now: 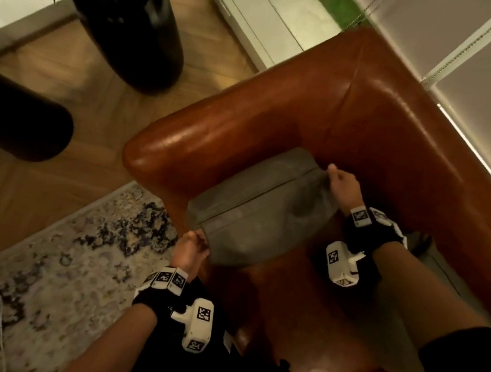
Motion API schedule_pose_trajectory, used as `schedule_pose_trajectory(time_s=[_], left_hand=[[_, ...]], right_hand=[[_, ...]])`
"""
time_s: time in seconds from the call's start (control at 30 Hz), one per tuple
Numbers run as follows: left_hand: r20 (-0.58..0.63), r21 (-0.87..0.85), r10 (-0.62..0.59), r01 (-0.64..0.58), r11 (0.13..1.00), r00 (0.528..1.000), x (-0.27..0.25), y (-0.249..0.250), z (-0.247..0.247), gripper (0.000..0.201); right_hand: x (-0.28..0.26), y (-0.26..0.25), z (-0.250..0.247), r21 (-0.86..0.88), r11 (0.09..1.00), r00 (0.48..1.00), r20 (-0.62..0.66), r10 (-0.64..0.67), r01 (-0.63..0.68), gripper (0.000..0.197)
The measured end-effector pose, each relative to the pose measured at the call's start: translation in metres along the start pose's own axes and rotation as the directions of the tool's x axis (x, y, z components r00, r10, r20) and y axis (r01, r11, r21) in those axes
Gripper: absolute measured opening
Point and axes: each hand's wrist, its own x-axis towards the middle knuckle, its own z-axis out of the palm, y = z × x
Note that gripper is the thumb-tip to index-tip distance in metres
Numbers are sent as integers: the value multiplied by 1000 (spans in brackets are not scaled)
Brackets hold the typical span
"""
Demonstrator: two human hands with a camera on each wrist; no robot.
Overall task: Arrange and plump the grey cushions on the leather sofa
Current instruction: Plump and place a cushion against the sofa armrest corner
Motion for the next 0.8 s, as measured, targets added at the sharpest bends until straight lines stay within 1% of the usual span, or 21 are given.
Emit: schedule_pose_trajectory(time_s=[0.03,0.07,0.1,0.13,0.17,0.2,0.23,0.27,0.3,0.37,0.4,0.47,0.57,0.63,0.67,0.7,0.73,0.77,0.8], left_hand=[[-15,162,5,-2,987,1000,5,-2,-3,27],[-5,315,28,-25,949,1000,9,-2,-5,22],[30,485,54,-61,872,998,10,-2,-7,13],[69,638,79,-106,763,994,12,-2,-9,22],[115,749,101,-153,645,988,12,-3,-9,31],[156,790,117,-195,581,981,13,-5,-10,32],[166,800,134,-213,561,977,11,-5,-10,29],[179,803,159,-237,547,971,11,-7,-9,27],[174,809,163,-236,538,971,12,-10,-8,23],[183,843,168,-243,479,969,9,-13,-1,18],[188,853,177,-250,459,966,9,-15,2,18],[214,856,169,-268,442,962,9,-21,4,19],[243,874,184,-297,384,952,5,-33,2,20],[240,861,221,-313,402,945,-2,-36,1,19],[239,844,259,-332,422,936,-7,-35,1,18],[234,824,304,-354,443,924,-11,-32,0,18],[215,807,346,-366,465,913,-15,-27,-2,17],[176,786,390,-368,497,904,-16,-21,-8,15],[103,750,417,-346,564,903,-15,-14,-17,10]], right_hand=[[5,2,-3,-52,999,1000,0,10,-10,39],[10,4,-6,-117,993,999,36,19,-14,33],[14,6,-8,-182,983,994,104,30,-11,30],[17,8,-9,-232,973,982,181,46,-3,30],[19,10,-10,-256,967,966,250,73,-6,32],[21,11,-9,-255,967,949,298,99,-20,34],[24,12,-7,-254,966,942,314,119,-37,35],[26,13,-4,-267,963,946,301,121,-38,36],[28,14,-2,-305,952,957,265,121,-36,34],[30,17,3,-374,926,973,188,132,-53,30],[30,18,4,-387,920,974,177,141,-63,29],[32,23,5,-381,922,969,195,152,-68,27],[31,29,5,-381,922,963,215,160,-68,28],[28,33,4,-344,938,964,231,132,-46,29],[27,36,0,-278,959,968,221,117,-53,27],[24,37,-7,-156,983,973,195,123,-93,24],[25,39,-16,10,990,979,152,137,-140,19],[28,41,-28,158,973,983,103,155,-170,13],[32,42,-40,260,950,985,61,163,-173,6]])
